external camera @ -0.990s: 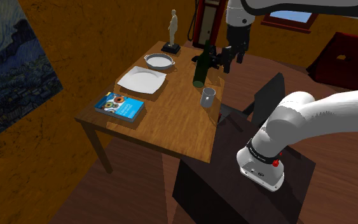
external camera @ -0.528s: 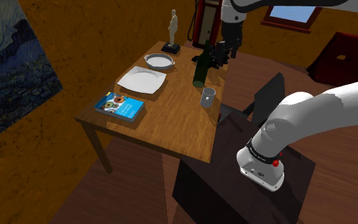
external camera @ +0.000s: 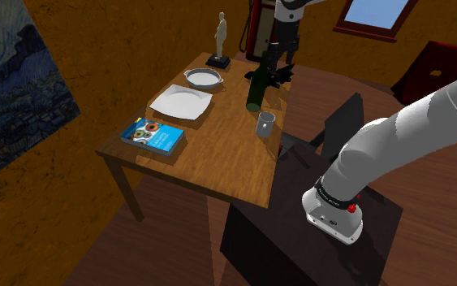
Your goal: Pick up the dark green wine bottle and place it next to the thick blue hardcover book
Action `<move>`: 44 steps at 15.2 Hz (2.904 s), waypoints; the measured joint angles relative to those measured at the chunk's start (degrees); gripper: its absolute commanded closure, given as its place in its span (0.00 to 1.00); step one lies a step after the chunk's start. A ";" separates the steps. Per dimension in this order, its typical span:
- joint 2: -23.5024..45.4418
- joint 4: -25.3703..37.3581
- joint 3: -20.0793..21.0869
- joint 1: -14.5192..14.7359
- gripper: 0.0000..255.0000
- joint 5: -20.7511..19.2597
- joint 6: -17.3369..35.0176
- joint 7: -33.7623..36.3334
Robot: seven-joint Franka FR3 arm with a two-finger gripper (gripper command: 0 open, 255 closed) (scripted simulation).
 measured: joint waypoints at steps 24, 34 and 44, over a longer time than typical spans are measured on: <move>38.67 35.37 -8.29 -6.99 0.00 10.60 7.46 -14.27; 38.77 33.59 -8.24 -6.92 1.00 10.63 9.36 -14.20; 38.80 34.00 -8.25 -6.94 1.00 10.63 8.98 -14.21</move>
